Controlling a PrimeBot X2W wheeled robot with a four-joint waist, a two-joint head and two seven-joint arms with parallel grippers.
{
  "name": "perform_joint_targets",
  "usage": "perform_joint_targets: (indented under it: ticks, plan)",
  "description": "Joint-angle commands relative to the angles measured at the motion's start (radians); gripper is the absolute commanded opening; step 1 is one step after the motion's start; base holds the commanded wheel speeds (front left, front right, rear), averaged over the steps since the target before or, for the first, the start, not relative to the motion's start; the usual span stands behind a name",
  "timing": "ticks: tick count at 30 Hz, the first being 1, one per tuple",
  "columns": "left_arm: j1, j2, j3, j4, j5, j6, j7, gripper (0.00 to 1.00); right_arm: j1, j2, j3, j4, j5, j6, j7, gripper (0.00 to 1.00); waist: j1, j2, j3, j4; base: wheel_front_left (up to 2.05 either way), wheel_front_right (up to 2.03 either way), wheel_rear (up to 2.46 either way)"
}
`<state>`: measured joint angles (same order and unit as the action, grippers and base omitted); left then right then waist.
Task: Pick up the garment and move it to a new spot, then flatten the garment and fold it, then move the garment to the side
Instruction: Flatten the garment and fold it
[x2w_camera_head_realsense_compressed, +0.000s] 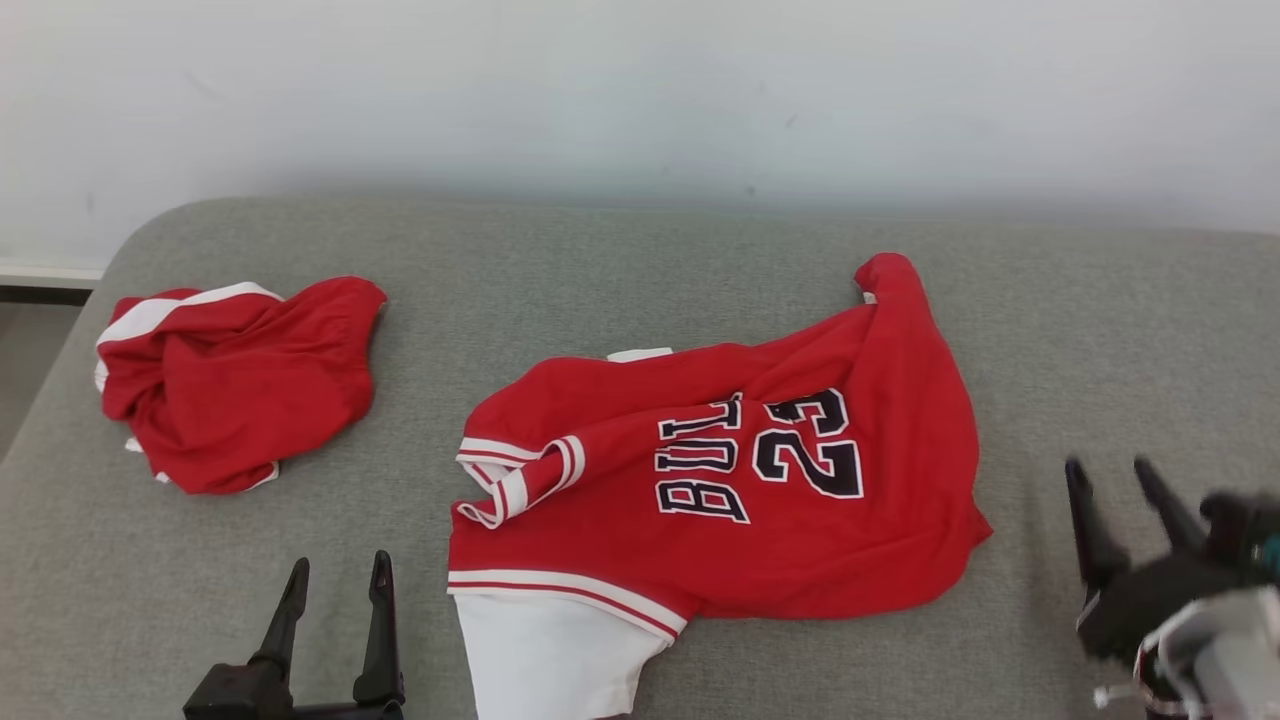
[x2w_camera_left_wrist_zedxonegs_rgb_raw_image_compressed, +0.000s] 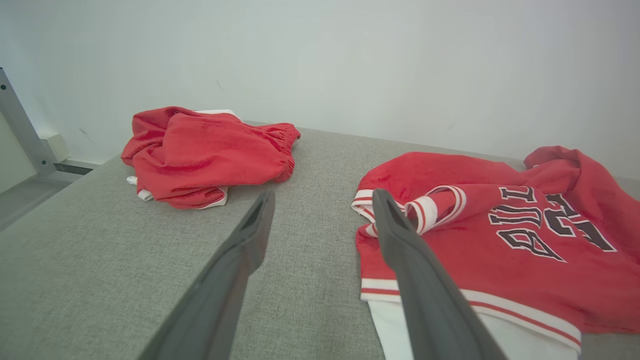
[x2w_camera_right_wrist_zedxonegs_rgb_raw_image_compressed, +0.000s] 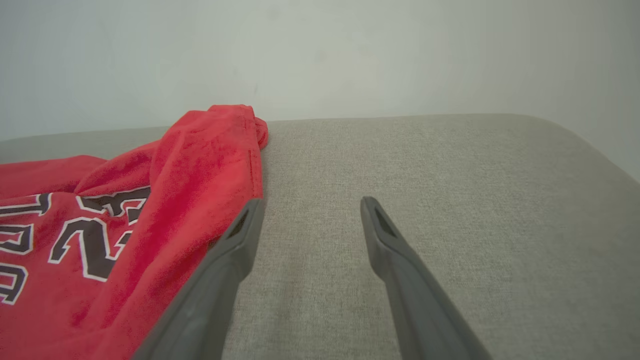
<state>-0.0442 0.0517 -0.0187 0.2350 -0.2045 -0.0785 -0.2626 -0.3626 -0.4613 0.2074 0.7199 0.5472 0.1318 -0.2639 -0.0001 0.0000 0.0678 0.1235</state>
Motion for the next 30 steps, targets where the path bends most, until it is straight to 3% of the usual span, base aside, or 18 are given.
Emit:
perform_joint_targets:
  ticks: [1, 7, 13, 23, 24, 25, 26, 27, 30]
  plan:
    - [0.011, -0.001, 0.003, -0.007, 0.011, 0.004, -0.003, 1.00, 0.053, 0.030, -0.019, -0.033, -0.011, -0.002, 0.000, 1.00, 0.0001, 0.0000, 0.000, -0.013, 0.00, 0.00, 0.00]
    - [0.002, -0.001, -0.005, -0.012, 0.011, 0.004, -0.003, 1.00, 0.166, 0.101, -0.096, -0.126, -0.058, -0.002, 0.043, 1.00, 0.0001, 0.0000, 0.008, -0.020, 0.00, 0.00, 0.00]
    - [-0.013, -0.001, -0.014, -0.012, 0.018, 0.002, -0.003, 1.00, 0.158, 0.152, -0.124, -0.166, -0.121, -0.002, 0.108, 1.00, 0.0001, 0.0000, 0.017, 0.006, 0.00, 0.00, 0.00]
    - [-0.037, 0.001, -0.010, 0.001, 0.025, -0.008, -0.003, 1.00, 0.082, 0.186, -0.158, -0.042, -0.226, -0.002, 0.154, 1.00, 0.0001, 0.0000, 0.044, 0.059, 0.00, 0.00, 0.00]
    - [-0.039, 0.001, -0.008, 0.002, 0.025, -0.010, -0.003, 1.00, 0.076, 0.190, -0.160, -0.025, -0.229, -0.002, 0.153, 0.85, 0.0001, 0.0000, 0.046, 0.062, 0.00, 0.00, 0.00]
    - [-0.039, 0.001, -0.006, 0.003, 0.024, -0.011, -0.003, 1.00, 0.072, 0.195, -0.158, -0.006, -0.232, -0.002, 0.157, 0.56, 0.0001, 0.0000, 0.047, 0.064, 0.00, 0.00, 0.00]
    - [-0.039, 0.001, -0.005, 0.004, 0.025, -0.012, -0.003, 1.00, 0.069, 0.198, -0.149, 0.011, -0.236, -0.002, 0.160, 0.18, 0.0001, 0.0000, 0.047, 0.065, 0.00, 0.00, 0.00]
    - [-0.038, 0.001, -0.003, 0.004, 0.026, -0.012, -0.003, 1.00, 0.067, 0.202, -0.143, 0.024, -0.235, -0.002, 0.156, 0.00, 0.0001, 0.0000, 0.047, 0.066, 0.00, 0.00, 0.00]
    - [-0.030, 0.002, 0.008, 0.003, 0.027, -0.010, -0.003, 1.00, 0.055, 0.203, -0.138, 0.038, -0.227, -0.002, 0.115, 0.00, 0.0001, 0.0000, 0.044, 0.058, 0.00, 0.00, 0.00]
